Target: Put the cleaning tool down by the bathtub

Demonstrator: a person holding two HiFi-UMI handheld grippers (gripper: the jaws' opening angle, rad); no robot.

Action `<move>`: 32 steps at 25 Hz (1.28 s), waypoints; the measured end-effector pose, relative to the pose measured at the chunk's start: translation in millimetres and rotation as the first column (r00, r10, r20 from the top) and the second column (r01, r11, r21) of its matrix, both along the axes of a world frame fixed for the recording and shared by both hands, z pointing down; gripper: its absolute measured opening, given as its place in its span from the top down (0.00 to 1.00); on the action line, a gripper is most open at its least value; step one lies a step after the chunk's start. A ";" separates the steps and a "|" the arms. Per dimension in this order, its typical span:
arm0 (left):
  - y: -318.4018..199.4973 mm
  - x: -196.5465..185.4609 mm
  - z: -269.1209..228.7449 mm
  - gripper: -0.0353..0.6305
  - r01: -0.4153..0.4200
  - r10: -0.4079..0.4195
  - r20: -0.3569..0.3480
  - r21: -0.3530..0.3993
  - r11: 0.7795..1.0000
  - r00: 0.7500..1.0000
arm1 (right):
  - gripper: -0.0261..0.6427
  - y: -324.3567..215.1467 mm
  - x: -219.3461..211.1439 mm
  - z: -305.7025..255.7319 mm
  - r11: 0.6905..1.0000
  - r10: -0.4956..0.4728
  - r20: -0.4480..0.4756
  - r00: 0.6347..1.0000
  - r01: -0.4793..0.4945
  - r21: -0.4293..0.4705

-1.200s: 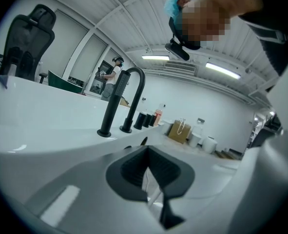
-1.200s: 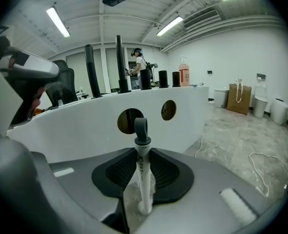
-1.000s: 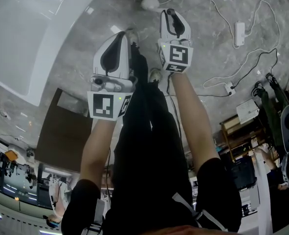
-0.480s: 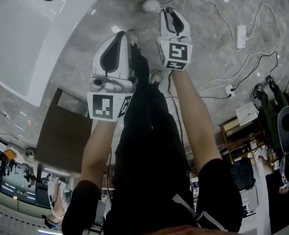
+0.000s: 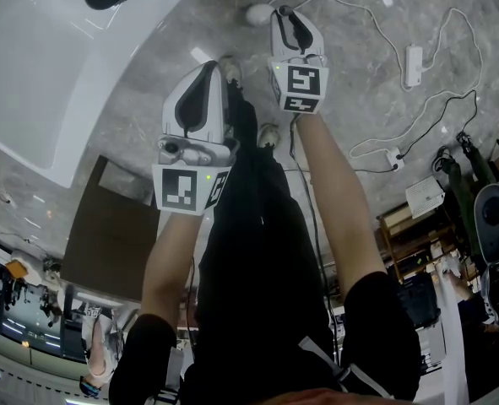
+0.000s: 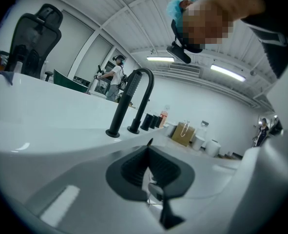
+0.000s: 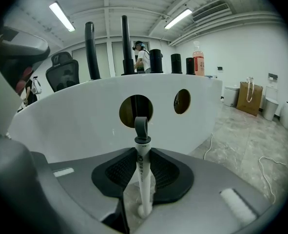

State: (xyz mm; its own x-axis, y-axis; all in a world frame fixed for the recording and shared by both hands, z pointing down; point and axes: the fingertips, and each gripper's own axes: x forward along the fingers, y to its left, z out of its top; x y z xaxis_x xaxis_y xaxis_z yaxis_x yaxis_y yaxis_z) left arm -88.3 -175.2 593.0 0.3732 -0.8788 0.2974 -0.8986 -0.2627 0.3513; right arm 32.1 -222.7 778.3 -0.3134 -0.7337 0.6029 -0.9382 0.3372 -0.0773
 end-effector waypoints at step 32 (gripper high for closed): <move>-5.4 -12.4 7.6 0.94 0.013 -0.014 -0.027 -0.013 1.000 1.000 | 0.83 -63.4 -32.9 26.2 0.998 -0.051 -0.001 0.999 0.051 -0.040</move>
State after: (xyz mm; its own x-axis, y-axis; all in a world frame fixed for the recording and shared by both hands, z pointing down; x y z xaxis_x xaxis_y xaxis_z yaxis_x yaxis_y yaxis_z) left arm -100.6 -180.6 600.6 0.3694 -0.8799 0.2988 -0.8921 -0.2458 0.3792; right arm -0.9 -286.2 804.5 -0.3488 -0.6921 0.6319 -0.9200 0.3814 -0.0902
